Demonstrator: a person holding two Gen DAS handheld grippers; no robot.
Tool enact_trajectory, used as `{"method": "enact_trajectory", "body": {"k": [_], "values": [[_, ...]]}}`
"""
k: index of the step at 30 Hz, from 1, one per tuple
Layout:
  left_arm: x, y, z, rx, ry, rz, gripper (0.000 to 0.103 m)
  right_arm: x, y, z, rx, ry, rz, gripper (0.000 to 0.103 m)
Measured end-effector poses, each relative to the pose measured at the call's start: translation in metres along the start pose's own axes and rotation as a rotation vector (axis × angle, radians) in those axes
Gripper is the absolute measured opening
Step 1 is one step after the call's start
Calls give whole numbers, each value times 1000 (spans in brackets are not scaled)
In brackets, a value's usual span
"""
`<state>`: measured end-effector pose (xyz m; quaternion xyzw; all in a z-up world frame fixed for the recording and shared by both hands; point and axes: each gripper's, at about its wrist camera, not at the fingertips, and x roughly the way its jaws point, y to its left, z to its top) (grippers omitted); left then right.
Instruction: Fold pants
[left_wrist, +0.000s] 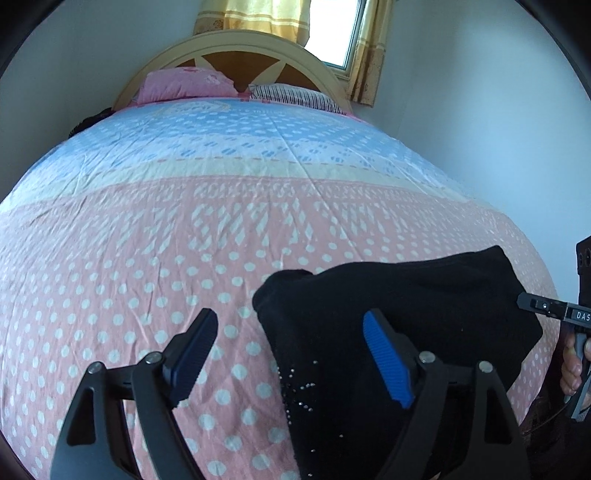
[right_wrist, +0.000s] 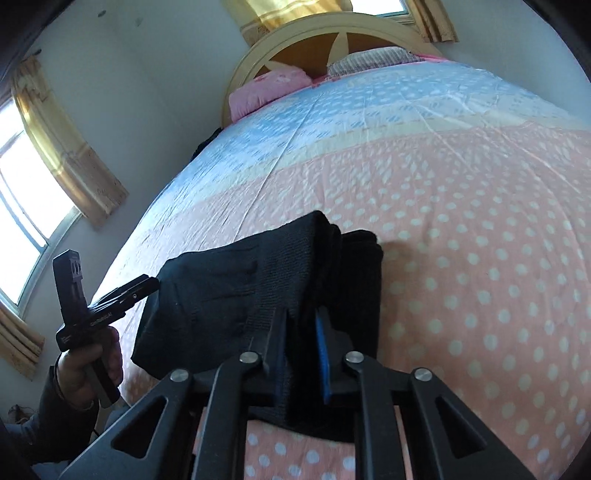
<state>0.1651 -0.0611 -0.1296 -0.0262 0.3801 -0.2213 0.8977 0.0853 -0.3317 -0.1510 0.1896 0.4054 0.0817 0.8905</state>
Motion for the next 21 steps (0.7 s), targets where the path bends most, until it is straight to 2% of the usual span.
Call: {"method": "enact_trajectory", "body": {"k": [2, 4, 6, 8, 13, 16, 21], "values": [[0, -5, 2, 27, -11, 10, 85, 3, -5, -4, 6, 9, -20, 14], [6, -9, 3, 48, -4, 21, 93, 9, -15, -8, 24, 2, -31, 14], [12, -10, 1, 63, 15, 38, 93, 5, -18, -9, 42, -10, -14, 14], [12, -10, -1, 60, 9, 31, 93, -2, -11, -7, 7, -30, -36, 14], [16, -10, -2, 63, 15, 33, 97, 3, -23, -10, 43, -20, -33, 14], [12, -11, -3, 74, 10, 33, 97, -3, -21, -11, 18, -31, -72, 11], [11, -17, -8, 105, 9, 45, 101, 7, -30, -13, 40, -27, -60, 11]]}}
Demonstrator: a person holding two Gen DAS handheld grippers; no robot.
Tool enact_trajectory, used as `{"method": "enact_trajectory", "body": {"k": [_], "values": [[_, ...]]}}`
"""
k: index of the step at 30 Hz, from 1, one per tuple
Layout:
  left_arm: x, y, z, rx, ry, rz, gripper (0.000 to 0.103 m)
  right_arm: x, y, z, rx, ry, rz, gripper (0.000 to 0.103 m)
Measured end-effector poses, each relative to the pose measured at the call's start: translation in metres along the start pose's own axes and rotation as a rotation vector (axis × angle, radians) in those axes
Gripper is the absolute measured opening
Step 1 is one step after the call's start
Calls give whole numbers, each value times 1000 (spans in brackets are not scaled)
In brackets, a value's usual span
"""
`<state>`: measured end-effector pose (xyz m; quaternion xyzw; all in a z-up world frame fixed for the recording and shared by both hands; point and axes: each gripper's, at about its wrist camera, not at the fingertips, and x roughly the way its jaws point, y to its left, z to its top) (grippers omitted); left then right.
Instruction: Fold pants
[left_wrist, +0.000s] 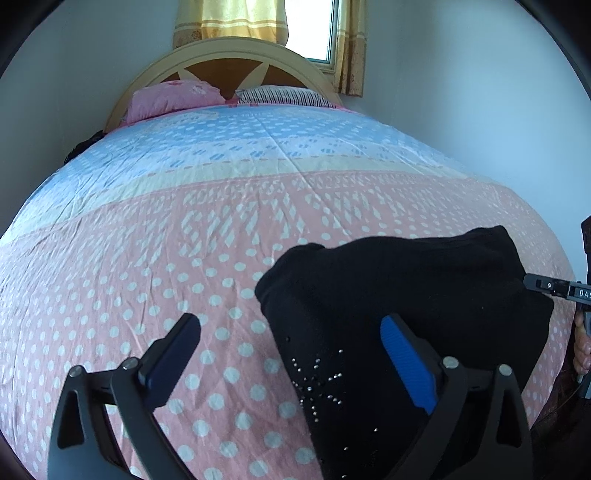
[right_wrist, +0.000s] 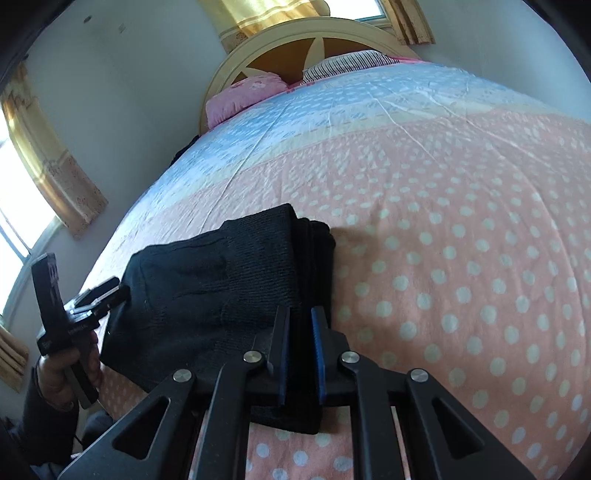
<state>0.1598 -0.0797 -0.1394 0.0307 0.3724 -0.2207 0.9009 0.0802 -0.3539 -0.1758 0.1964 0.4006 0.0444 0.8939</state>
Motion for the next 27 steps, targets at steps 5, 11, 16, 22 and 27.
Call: {"method": "enact_trajectory", "body": {"k": [5, 11, 16, 22, 27], "values": [[-2, 0, 0, -3, 16, 6, 101, -2, -4, 0, 20, -5, 7, 19], [-4, -2, -2, 34, 20, 22, 102, -5, -11, -2, 61, -25, 22, 46], [2, 1, -3, 8, 34, 15, 103, -5, -9, -2, 56, -26, 22, 47], [7, 0, -2, 16, 40, 14, 103, -7, 2, 1, 40, -32, 20, 65], [13, -1, 1, 9, 49, -7, 103, 4, 3, 1, 18, -10, -8, 64]]}}
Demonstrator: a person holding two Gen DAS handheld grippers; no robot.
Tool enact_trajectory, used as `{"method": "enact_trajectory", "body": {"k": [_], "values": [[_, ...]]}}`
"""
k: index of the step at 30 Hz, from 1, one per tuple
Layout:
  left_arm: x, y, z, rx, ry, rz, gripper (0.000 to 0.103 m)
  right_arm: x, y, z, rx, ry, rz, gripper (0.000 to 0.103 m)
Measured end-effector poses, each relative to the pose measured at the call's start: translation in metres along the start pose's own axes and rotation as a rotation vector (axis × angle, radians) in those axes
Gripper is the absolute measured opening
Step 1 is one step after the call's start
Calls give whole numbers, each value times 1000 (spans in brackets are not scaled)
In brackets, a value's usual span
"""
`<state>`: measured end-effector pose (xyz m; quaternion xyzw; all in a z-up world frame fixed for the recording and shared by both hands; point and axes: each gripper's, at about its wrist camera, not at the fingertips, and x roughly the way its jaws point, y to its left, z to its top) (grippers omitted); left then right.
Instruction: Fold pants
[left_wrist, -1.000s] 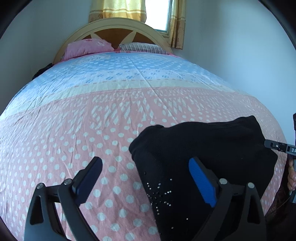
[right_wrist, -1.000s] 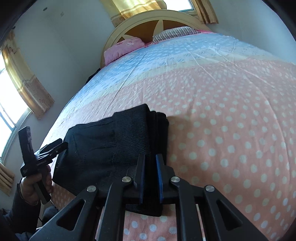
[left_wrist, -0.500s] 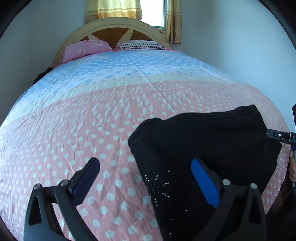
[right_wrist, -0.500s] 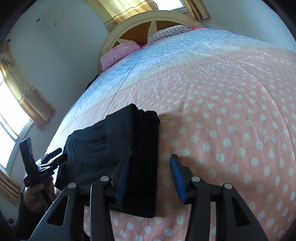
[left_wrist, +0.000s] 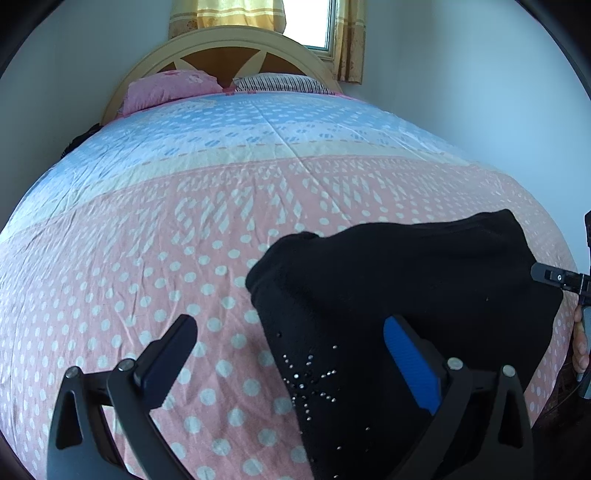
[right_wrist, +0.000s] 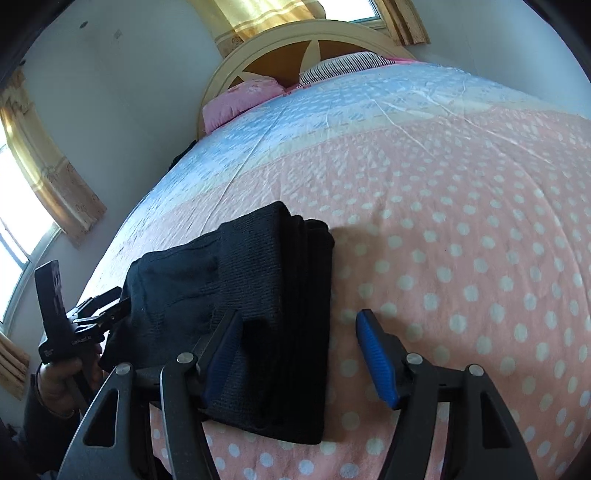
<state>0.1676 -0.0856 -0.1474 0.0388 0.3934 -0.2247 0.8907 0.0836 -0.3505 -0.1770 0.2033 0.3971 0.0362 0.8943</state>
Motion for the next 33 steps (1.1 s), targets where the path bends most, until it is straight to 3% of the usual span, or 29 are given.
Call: {"method": "enact_trajectory", "body": {"k": [4, 5, 7, 8, 15, 21, 23, 28, 30, 32, 33], "values": [[7, -1, 2, -10, 20, -43, 103, 3, -4, -1, 8, 15, 3, 62], [9, -2, 2, -10, 29, -50, 103, 3, -5, -1, 18, 18, 7, 59], [10, -1, 3, -20, 35, -64, 103, 2, -5, -1, 24, 24, 58, 38], [10, -1, 3, -23, 36, -71, 103, 2, -6, -2, 36, 23, 89, 37], [13, 5, 2, -62, 66, -155, 103, 7, -16, -3, 98, 16, 126, 37], [17, 2, 5, -55, 84, -169, 103, 7, -9, -1, 59, 17, 96, 39], [14, 2, 3, -43, 76, -198, 92, 4, -9, 1, 56, 23, 100, 39], [11, 5, 1, -53, 79, -224, 91, 11, -20, 1, 103, 40, 136, 39], [12, 1, 3, -35, 79, -227, 79, 10, -22, 2, 119, 33, 147, 37], [8, -3, 3, -24, 69, -249, 58, 4, -10, 1, 63, 10, 124, 29], [5, -6, 2, -17, 58, -245, 53, 1, -3, 1, 38, 1, 109, 26]]}}
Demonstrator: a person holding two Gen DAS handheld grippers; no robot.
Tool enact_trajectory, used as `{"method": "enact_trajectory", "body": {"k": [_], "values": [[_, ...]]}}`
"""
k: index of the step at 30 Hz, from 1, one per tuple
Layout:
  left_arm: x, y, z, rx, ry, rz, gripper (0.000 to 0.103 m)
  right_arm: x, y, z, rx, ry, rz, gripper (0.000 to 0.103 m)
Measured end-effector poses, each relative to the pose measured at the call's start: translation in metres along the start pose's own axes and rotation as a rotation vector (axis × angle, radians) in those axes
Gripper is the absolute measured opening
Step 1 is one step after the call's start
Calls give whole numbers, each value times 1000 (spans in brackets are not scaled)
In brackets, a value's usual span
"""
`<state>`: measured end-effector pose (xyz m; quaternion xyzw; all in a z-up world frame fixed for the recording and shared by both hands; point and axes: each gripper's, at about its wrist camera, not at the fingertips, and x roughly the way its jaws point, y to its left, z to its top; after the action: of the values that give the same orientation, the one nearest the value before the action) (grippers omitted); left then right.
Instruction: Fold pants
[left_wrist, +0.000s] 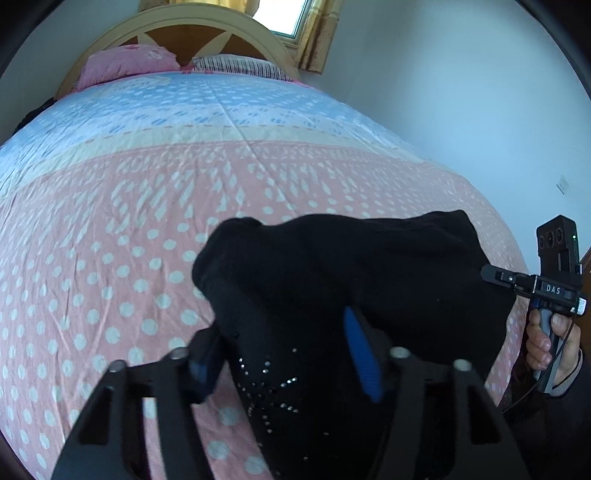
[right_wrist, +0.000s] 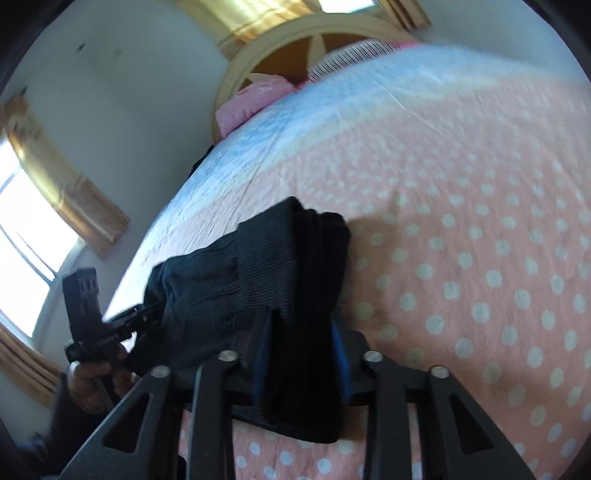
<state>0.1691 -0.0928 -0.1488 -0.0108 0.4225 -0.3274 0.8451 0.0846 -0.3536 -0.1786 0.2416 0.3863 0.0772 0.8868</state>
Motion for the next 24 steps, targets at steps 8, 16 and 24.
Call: {"method": "enact_trajectory", "body": {"k": [8, 16, 24], "values": [[-29, -18, 0, 61, -78, 74, 17, -27, 37, 4, -93, -68, 1, 24], [-66, -22, 2, 60, -145, 97, 17, -33, 67, 19, -166, -76, 3, 24], [-82, -3, 6, 50, -160, 132, 17, -12, 93, 31, -214, -47, 17, 24]]}}
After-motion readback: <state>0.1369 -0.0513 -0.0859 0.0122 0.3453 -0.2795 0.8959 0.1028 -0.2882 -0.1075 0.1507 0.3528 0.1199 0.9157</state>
